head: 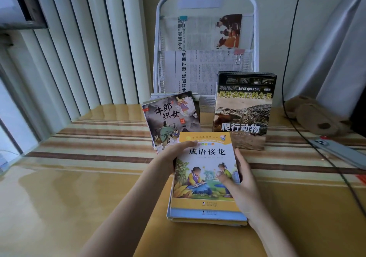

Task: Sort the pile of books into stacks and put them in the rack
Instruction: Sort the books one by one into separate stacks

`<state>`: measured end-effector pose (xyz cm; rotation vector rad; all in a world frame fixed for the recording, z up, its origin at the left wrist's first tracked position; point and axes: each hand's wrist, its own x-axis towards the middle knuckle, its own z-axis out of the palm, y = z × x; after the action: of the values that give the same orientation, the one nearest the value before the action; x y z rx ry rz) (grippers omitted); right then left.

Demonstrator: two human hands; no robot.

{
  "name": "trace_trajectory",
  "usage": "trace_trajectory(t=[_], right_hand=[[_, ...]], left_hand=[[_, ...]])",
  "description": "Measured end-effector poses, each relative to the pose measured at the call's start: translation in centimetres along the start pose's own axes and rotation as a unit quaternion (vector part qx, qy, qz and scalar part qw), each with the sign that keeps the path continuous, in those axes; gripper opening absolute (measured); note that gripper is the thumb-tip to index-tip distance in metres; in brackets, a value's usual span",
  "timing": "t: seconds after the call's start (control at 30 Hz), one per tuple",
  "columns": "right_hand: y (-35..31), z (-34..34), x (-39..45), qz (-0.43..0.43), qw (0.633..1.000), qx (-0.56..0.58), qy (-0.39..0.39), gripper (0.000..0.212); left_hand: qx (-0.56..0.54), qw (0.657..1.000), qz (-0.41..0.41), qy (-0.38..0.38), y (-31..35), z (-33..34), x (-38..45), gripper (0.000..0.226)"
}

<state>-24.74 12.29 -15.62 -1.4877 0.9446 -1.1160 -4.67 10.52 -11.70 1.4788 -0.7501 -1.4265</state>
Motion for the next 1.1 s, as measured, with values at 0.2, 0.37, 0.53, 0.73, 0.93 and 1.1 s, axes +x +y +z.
trace_trajectory(t=[0.2, 0.37, 0.53, 0.73, 0.93, 1.1], right_hand=[[0.7, -0.3, -0.1, -0.019, 0.999, 0.021, 0.018, 0.074], [-0.2, -0.2, 0.6, 0.042, 0.998, 0.042, 0.009, 0.08], [-2.6, -0.3, 1.9, 0.063, 0.995, 0.069, -0.029, 0.047], [-4.0, 1.5, 2.6, -0.079, 0.992, 0.079, -0.06, 0.049], [-4.1, 2.8, 2.4, -0.114, 0.988, 0.047, -0.092, 0.097], [-4.5, 4.0, 1.8, -0.145, 0.989, 0.032, -0.02, 0.09]], left_hand=[[-0.027, 0.998, 0.053, 0.034, -0.2, 0.7, -0.1, 0.058], [-0.065, 0.983, 0.155, 0.081, 0.4, 1.2, -1.4, 0.037], [-0.062, 0.958, 0.265, 0.089, 1.5, 1.9, -4.4, 0.024], [-0.01, 0.889, 0.452, 0.075, 2.6, -0.2, -8.4, 0.057], [0.045, 0.901, 0.427, 0.07, -1.1, -2.7, -8.3, 0.083], [-0.016, 0.9, 0.417, 0.123, -1.7, -1.2, -7.8, 0.076]])
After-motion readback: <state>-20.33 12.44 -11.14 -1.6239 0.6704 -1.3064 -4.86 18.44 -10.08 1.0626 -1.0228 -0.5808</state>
